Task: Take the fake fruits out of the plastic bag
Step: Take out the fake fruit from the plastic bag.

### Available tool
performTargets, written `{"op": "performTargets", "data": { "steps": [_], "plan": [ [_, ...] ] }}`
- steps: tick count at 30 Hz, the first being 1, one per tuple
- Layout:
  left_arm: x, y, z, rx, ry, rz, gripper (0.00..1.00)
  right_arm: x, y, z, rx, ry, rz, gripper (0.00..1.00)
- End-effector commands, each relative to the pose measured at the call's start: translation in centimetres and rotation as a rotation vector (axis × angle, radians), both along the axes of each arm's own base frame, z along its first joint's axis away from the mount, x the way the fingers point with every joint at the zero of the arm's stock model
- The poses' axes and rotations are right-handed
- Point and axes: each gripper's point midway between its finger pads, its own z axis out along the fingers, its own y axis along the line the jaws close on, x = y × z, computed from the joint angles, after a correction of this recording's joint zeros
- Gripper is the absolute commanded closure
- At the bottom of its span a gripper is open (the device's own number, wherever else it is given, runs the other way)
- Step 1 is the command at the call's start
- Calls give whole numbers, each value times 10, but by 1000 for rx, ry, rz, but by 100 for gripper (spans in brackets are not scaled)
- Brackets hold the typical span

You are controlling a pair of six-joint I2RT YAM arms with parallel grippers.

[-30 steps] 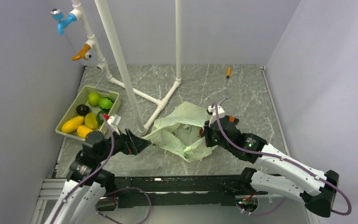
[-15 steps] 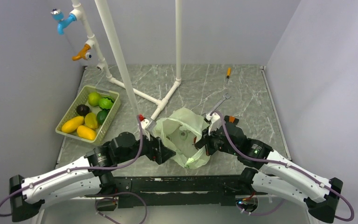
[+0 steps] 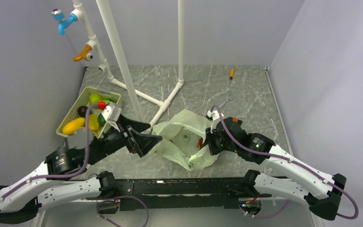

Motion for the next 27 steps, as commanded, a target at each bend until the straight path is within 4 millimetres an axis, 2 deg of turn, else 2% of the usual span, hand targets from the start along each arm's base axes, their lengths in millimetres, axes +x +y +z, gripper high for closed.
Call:
{"op": "performTargets", "data": {
  "steps": [1,3,6,7,9,13,20,22,24,27],
  "plan": [
    [-7,-13,-4,85,-16,-81,1,1,-16,18,-35,4,-74,100],
    [-18,-42,-10,99,-16,-209,1,-1,-16,21,-30,-1,-60,100],
    [-43,-87,-37,154,39,-447,1,-8,-8,23,-1,-1,24,100],
    [-47,-97,-45,167,46,-479,1,-13,-2,23,19,5,67,100],
    [-47,-110,-62,186,54,-476,1,-10,-2,22,20,-7,62,100],
    [-40,-113,-98,183,113,-420,3,-6,-4,14,-9,7,26,100],
    [-13,-100,-166,250,303,-181,1,0,-12,9,-57,21,-37,97],
    [-9,-104,-179,262,314,-160,1,-2,-16,8,-75,40,-63,88],
    [-2,-106,-190,290,320,-125,0,-4,-24,5,-107,72,-106,72],
    [5,-111,-196,325,315,-104,1,-14,-42,-3,-170,147,-179,32]
  ]
}}
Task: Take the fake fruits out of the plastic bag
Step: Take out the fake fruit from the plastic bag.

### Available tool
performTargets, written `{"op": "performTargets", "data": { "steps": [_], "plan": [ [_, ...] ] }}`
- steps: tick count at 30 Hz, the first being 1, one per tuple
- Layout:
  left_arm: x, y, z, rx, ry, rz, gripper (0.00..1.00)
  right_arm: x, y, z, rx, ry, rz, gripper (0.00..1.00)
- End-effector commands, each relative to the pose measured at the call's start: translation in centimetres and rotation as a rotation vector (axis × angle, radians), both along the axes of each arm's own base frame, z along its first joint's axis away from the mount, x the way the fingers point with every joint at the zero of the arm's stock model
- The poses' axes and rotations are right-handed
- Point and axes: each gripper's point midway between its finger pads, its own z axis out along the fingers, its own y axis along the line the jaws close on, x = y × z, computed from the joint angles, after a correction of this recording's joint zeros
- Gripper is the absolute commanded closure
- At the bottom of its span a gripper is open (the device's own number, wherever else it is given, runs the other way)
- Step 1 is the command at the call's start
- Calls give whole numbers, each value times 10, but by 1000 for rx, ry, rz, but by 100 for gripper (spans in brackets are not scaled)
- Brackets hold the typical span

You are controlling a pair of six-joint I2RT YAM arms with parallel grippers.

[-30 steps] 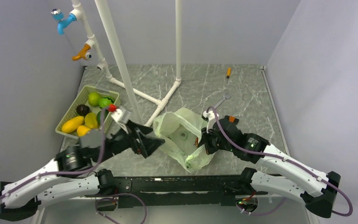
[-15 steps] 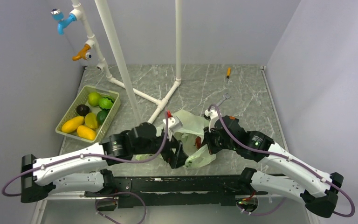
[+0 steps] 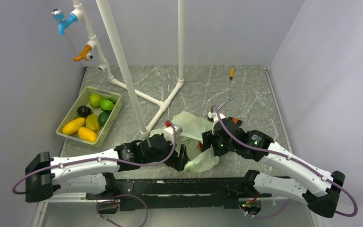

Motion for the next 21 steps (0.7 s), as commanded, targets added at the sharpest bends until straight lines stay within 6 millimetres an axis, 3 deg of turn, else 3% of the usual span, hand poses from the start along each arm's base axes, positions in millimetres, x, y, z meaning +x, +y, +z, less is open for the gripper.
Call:
{"op": "performTargets", "data": {
  "steps": [1,3,9,14,17,19,21],
  "plan": [
    [18,-15,7,-29,-29,67,1,-12,-23,0,-59,85,-119,20],
    [17,-22,8,-38,-26,49,1,-23,-21,-7,-35,152,-128,2],
    [18,-34,-6,-29,-3,39,1,-55,-5,-20,101,337,-151,0],
    [34,-28,-11,-1,-16,79,1,-75,-6,-72,89,511,-248,1],
    [54,-22,-14,-2,21,119,1,-67,-9,-94,88,495,-336,21],
    [61,-21,-14,-12,19,124,1,-51,-16,-97,63,417,-389,47],
    [65,-23,-13,-23,18,125,1,-32,-28,-99,5,319,-449,65]
  ]
}}
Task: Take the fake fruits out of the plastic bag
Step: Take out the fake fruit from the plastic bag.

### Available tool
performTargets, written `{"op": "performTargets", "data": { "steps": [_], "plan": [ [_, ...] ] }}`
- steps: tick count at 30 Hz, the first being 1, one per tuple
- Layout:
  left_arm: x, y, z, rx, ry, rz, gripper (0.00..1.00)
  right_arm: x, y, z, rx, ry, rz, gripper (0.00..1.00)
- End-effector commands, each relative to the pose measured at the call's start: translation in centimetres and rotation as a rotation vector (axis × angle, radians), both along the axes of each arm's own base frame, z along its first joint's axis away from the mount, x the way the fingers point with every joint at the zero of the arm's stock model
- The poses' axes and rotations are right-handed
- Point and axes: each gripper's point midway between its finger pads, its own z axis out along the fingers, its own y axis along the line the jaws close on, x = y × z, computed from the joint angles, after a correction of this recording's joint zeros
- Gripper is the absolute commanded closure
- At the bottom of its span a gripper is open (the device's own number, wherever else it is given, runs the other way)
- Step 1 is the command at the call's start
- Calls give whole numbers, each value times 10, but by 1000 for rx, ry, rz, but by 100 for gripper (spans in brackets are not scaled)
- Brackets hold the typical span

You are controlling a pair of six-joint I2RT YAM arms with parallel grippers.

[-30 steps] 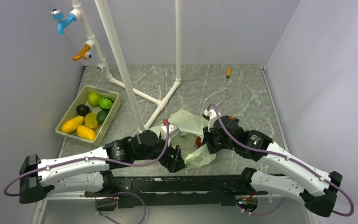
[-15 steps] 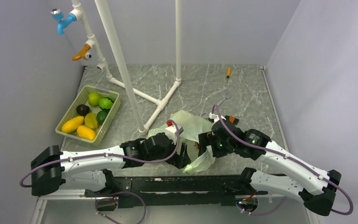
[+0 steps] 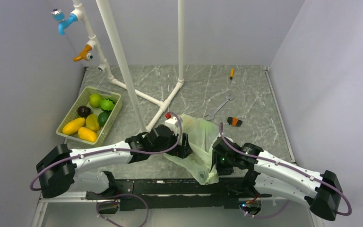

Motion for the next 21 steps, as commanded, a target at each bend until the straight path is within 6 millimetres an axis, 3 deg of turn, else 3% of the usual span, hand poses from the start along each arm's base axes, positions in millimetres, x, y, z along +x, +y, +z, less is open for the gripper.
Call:
{"op": "performTargets", "data": {
  "steps": [1,3,5,10,16,18,21],
  "plan": [
    [15,-15,24,-83,-23,-4,1,51,1,10,-49,-204,-143,72],
    [18,-14,21,-69,-21,11,1,65,-4,7,-113,-264,-133,92],
    [17,-14,21,-82,-15,10,1,74,2,6,-126,-308,-55,100],
    [-4,-22,45,-239,-44,-97,6,86,27,27,8,-465,61,100],
    [-29,-26,37,-235,-70,-184,7,94,42,85,240,-711,132,100],
    [-29,-23,31,-241,-63,-154,8,93,40,93,234,-727,151,100],
    [-22,-21,30,-249,-62,-99,9,93,32,88,155,-678,142,100]
  ]
}}
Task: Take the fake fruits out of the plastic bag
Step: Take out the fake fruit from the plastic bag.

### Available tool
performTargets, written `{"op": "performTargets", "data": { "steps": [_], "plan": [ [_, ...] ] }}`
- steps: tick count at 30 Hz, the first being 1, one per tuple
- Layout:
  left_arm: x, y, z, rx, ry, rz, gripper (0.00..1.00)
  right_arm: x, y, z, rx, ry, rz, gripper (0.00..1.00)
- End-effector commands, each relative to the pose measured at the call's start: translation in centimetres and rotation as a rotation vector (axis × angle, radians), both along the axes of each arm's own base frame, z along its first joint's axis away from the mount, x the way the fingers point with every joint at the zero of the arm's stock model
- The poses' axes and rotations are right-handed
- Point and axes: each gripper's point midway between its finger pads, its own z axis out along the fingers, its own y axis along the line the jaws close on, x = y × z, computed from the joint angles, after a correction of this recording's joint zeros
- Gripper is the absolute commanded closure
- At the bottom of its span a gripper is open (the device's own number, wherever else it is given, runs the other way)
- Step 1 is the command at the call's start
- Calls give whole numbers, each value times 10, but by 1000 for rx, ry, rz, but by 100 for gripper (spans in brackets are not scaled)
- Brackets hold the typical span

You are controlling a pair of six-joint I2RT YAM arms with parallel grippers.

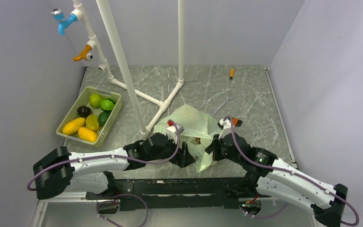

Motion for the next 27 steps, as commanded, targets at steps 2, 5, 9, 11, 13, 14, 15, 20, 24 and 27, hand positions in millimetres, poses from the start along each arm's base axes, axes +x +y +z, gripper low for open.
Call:
{"op": "performTargets", "data": {
  "steps": [2,5,9,11,13,14,15,20,24,27],
  "plan": [
    [12,-5,25,-84,-50,56,12,4,-1,10,-61,4,-4,100],
    [19,-2,34,-80,-81,83,16,-1,-1,9,-48,64,-31,100],
    [25,6,47,-109,-133,125,17,-10,-3,8,-2,102,-44,100],
    [25,6,47,-110,-142,119,17,-16,-9,-1,2,135,-66,100],
    [26,2,39,-78,-136,109,18,-21,-15,-9,0,166,-86,100],
    [26,-2,36,-68,-129,99,18,-23,-16,-10,6,173,-88,100],
    [26,-6,33,-64,-123,87,18,-25,-16,-10,15,177,-83,100],
    [31,-24,25,-63,-109,73,18,-27,-16,-14,23,201,-101,100],
    [36,-33,22,-19,-120,61,19,-30,-12,-24,34,234,-99,100],
    [39,-37,30,-38,-138,58,23,-33,-10,-31,43,257,-97,100]
  ]
}}
